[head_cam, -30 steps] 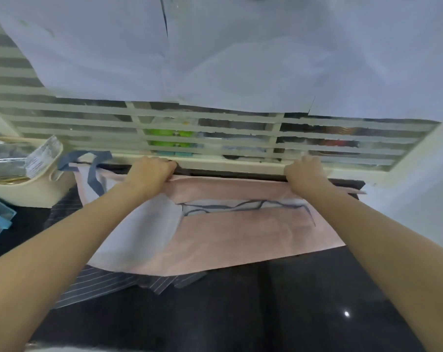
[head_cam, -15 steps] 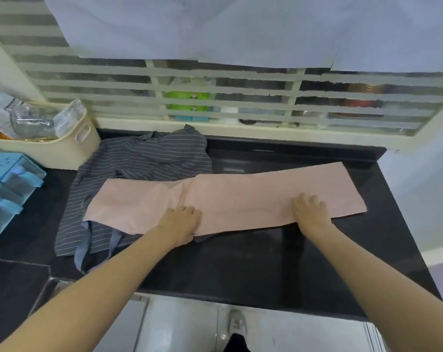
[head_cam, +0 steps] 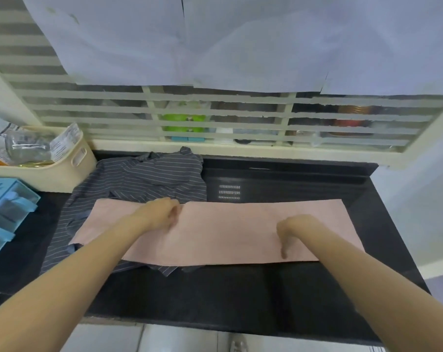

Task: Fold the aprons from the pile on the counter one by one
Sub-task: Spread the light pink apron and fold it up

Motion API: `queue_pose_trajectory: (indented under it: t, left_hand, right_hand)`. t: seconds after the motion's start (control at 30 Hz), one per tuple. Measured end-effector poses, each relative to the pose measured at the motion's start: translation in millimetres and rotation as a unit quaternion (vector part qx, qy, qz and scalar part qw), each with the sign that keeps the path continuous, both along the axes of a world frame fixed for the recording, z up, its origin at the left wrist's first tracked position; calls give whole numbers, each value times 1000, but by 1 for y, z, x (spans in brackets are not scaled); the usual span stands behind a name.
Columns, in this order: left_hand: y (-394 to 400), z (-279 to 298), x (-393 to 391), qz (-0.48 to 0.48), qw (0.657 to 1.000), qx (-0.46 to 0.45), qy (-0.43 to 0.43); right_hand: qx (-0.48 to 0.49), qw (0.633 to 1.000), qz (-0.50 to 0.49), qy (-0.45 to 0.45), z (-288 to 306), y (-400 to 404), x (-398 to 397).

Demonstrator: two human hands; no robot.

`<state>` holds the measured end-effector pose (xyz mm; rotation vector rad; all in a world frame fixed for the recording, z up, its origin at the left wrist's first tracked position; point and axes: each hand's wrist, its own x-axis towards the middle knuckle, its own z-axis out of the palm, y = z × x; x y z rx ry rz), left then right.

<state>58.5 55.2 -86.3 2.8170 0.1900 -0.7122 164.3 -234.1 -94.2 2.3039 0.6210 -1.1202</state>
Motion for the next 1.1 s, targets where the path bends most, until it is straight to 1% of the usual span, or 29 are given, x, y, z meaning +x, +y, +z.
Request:
queue_pose_trajectory:
  t: [0.03,0.07,0.1,0.17,0.2,0.23,0.33,0.47,0.53,0.57,0.63,0.7,0.73,0.83,0.9,0.93,0.97,1.03,1.1]
  left_hand:
    - [1,2,5,8,999,23,-34]
    - [1,2,10,16,998,36,-41]
    - [3,-2,15,23,999,41,-29]
    - [8,-12,22,32,999,41,-7]
    - [11,-16,26,37,999,37,1]
    - [15,-20,28,42,999,32,10]
    - [23,-25,36,32,999,26,25]
    - [29,-28,36,-5,995,27,93]
    - [32,-25,31,-11,995,39,96]
    - [37,-20,30,-11,995,61,78]
    - [50,-8,31,9,993,121,14]
    - [64,7,37,39,984,167,-46]
    - [67,14,40,52,980,182,-62]
    - [60,24,47,122,965,215,-91]
    - [44,20,47,162,963,193,-98]
    - [32,16,46,151,969,163,-103]
    - [18,9,45,117,980,126,-105]
    - [-17,-5,38,8,995,48,-92]
    - [-59,-17,28,-112,992,11,-60]
  right_hand:
    - [32,999,-7,1,-1,7,4]
    - [81,996,0,-21,-1,13,7]
    - [143,988,13,-64,-2,20,11]
    - [264,953,19,-146,-8,32,17]
    - [300,940,14,-159,-13,38,22]
    - [315,936,11,-156,-17,43,25]
    - [297,947,4,-122,-30,58,35]
    - [283,952,28,-114,-44,61,40]
    - [289,952,1,-101,-45,57,41]
    - [292,952,-22,-91,-44,56,42]
    - [311,946,-69,-64,-42,53,44]
    - [352,929,-103,-37,-40,57,45]
    - [370,922,-113,-34,-39,62,44]
    - [393,904,-166,-27,-38,70,41]
    - [369,914,-166,-21,-40,59,38]
    - [343,926,-157,-29,-41,49,37]
    - [316,936,-148,-45,-42,39,36]
    - [268,951,-139,-72,-41,18,36]
    - [227,963,-124,-79,-38,0,39]
